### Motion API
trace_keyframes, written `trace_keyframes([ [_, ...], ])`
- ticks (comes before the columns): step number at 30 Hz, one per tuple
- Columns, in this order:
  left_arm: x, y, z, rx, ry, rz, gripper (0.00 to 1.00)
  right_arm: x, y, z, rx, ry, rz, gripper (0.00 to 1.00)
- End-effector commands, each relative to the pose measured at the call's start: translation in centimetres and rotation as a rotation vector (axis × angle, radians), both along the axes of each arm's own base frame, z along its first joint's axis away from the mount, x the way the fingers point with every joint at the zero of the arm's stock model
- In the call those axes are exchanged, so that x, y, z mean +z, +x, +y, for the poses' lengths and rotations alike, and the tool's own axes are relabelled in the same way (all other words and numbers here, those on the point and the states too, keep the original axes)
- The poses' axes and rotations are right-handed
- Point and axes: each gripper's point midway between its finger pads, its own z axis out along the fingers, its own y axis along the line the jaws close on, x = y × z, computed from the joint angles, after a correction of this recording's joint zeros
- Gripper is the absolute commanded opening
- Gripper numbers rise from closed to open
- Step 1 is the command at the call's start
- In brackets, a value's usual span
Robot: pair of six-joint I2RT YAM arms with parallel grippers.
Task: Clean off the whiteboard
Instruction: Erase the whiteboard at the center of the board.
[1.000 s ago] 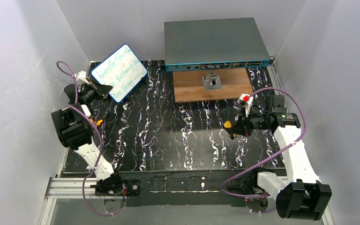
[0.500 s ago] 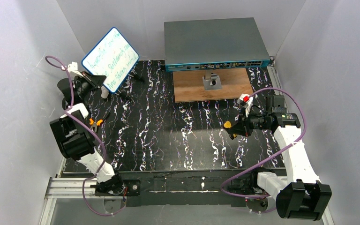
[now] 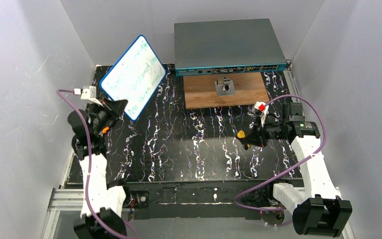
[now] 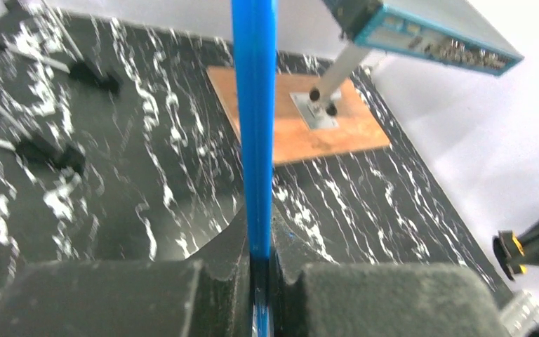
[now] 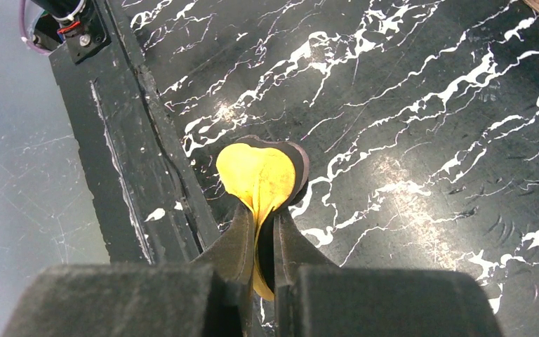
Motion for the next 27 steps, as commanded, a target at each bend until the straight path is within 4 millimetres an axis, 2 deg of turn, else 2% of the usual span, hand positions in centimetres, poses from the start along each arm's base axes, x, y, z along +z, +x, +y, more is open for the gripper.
trace_keyframes([
  [1, -5.3, -3.8, -3.0, -0.099, -0.03, 0.243, 0.0, 0.7, -0.9, 0.3, 0.04, 0.026, -0.03, 0.01],
  [7, -5.5, -7.2, -6.6, -0.265, -0.066, 0.301, 0.0, 0.5, -1.0, 0.1, 0.039, 0.008, -0.048, 0.01],
  [13, -5.6, -10.4, -10.6, -0.474, -0.173, 0.319, 0.0, 0.0, -1.1, 0.0, 0.036, -0.008, -0.051, 0.01],
  [19, -5.3, -12.0, -14.4, -0.625, -0.29, 0.248, 0.0, 1.1, -2.3, 0.5, 0.079, 0.03, -0.097, 0.01],
  [22, -6.9, -12.2, -16.7, -0.653, -0.298, 0.277, 0.0, 1.8, -3.0, 0.6, 0.114, 0.009, -0.137, 0.01],
  [27, -9.2, -12.7, -22.2, -0.706, -0.204, 0.306, 0.0, 2.6, -3.3, 0.8, 0.152, -0.089, -0.187, 0.05],
])
